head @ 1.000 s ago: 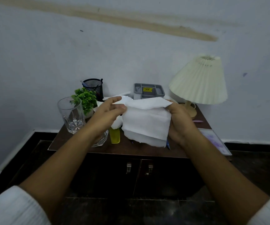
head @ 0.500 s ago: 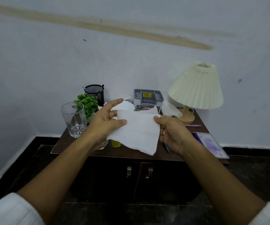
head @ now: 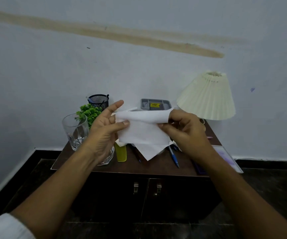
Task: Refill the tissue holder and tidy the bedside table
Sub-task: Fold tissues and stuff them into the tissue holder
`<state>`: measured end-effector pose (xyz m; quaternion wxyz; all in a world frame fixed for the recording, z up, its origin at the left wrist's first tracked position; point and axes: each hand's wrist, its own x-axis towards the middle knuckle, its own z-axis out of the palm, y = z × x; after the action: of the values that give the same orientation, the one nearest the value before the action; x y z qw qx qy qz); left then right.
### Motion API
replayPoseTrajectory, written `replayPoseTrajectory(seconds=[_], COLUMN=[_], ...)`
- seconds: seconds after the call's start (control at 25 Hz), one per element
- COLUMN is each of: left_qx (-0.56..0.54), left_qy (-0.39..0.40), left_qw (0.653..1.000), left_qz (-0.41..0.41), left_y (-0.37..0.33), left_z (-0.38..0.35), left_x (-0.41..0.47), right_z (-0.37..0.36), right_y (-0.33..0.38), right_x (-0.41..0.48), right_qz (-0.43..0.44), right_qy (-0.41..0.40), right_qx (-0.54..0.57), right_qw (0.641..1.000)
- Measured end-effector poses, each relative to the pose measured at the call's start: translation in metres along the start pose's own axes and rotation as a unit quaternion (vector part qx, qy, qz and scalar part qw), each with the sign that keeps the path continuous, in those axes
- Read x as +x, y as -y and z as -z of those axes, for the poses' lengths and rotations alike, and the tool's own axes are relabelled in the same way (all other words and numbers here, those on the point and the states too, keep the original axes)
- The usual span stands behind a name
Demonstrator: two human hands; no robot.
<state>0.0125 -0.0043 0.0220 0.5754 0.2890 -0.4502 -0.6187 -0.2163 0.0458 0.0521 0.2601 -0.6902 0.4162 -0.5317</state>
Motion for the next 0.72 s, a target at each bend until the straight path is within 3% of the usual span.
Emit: replayPoseTrajectory(seconds=[0.08,0.24,0.32,0.52,0.64,0.72], left_qx=[0.034,0.1,0.083,-0.028,-0.026,0.063], left_qy=[-0.01,-0.029,-0.027,0.083,0.13,0.133], left_qw=[0.999,0.994,0.996,0.996,0.991,0.989], left_qz=[0.021,0.019,0.008,0.001,0.001,0.023], left_y=[0.003,0.005,0.0,-0.021,-0.029,-0.027], left_z=[0.001,0.002,0.001,-0.004,0.001,0.004], left_x=[-0.002,-0.005,-0.004,-0.006,-0.007,-0.008], right_z=[0.0,-0.004,-0.002,-0.006,-0.003,0.003], right_y=[-0.009,-0.023,-0.024,-0.014,-0.02,-0.019], right_x=[-0.002,-0.002,0.0,-0.006,-0.003,-0.001], right_qz=[0.001,-0.065,-0.076,-0.092,-0.106,-0.109], right_qy=[-0.004,-0.04,-0.049,0.057,-0.007,-0.071], right_qx=[-0.04,0.005,0.026,0.042,0.023,0.041], right_qw=[0.999,0.997,0.996,0.993,0.994,0.991])
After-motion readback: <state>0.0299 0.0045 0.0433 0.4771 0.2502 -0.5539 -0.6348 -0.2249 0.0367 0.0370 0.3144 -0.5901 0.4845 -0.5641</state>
